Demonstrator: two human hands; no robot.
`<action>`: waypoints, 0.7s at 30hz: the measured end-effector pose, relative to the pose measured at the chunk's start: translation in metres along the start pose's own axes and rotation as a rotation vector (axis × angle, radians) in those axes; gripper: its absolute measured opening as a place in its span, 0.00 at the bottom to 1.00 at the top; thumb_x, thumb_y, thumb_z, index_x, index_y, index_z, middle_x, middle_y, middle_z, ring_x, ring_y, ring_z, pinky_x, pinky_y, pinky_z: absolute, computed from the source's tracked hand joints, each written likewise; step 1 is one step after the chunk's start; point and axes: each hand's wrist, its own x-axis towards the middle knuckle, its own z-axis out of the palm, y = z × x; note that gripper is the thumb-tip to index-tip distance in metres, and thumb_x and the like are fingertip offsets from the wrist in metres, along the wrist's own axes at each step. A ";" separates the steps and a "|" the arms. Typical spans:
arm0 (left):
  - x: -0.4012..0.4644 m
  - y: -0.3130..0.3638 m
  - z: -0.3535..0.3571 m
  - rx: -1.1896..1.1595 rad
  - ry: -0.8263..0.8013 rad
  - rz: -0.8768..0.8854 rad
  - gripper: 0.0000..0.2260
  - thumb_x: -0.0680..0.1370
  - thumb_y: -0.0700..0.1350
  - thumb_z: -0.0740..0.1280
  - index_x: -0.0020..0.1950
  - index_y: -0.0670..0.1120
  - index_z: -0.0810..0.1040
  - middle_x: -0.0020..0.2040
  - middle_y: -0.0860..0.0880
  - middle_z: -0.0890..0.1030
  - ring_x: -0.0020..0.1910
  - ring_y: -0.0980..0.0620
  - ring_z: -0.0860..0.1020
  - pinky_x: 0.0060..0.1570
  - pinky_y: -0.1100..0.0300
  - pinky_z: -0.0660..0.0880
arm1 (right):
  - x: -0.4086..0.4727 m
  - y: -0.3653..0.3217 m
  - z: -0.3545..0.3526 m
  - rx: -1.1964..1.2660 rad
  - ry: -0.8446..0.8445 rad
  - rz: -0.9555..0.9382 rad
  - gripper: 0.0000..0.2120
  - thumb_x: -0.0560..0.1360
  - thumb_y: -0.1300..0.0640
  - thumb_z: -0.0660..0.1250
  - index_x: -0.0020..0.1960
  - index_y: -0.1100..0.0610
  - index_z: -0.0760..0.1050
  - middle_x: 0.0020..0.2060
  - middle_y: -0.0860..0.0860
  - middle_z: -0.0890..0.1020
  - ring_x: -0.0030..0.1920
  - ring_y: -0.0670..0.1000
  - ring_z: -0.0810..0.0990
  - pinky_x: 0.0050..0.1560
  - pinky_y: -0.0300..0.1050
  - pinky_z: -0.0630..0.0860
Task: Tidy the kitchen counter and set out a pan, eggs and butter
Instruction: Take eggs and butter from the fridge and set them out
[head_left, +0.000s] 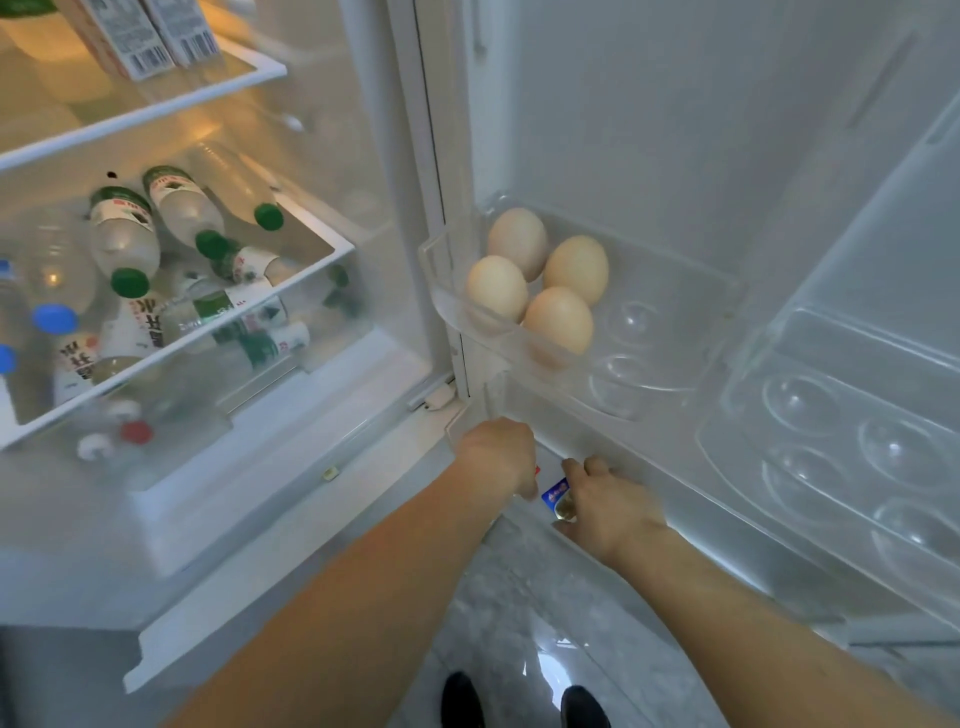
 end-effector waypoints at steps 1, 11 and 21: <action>0.000 0.001 0.000 0.006 -0.002 0.000 0.14 0.71 0.51 0.75 0.42 0.46 0.72 0.38 0.49 0.74 0.41 0.48 0.77 0.39 0.58 0.73 | 0.001 0.000 0.002 -0.003 0.004 -0.002 0.29 0.75 0.42 0.65 0.70 0.53 0.61 0.64 0.52 0.68 0.63 0.57 0.71 0.56 0.48 0.71; -0.007 0.002 -0.006 0.042 0.077 0.027 0.04 0.76 0.41 0.66 0.49 0.43 0.75 0.45 0.46 0.75 0.46 0.45 0.77 0.41 0.56 0.73 | -0.004 0.007 0.002 0.249 0.082 0.076 0.20 0.72 0.44 0.65 0.59 0.53 0.70 0.57 0.48 0.73 0.56 0.53 0.76 0.49 0.44 0.74; -0.093 -0.085 -0.037 -0.140 0.764 -0.038 0.17 0.75 0.48 0.65 0.63 0.45 0.75 0.55 0.45 0.74 0.54 0.44 0.72 0.54 0.53 0.72 | -0.014 -0.054 -0.048 0.495 0.507 -0.056 0.26 0.72 0.44 0.68 0.65 0.54 0.70 0.56 0.52 0.75 0.55 0.55 0.76 0.52 0.50 0.75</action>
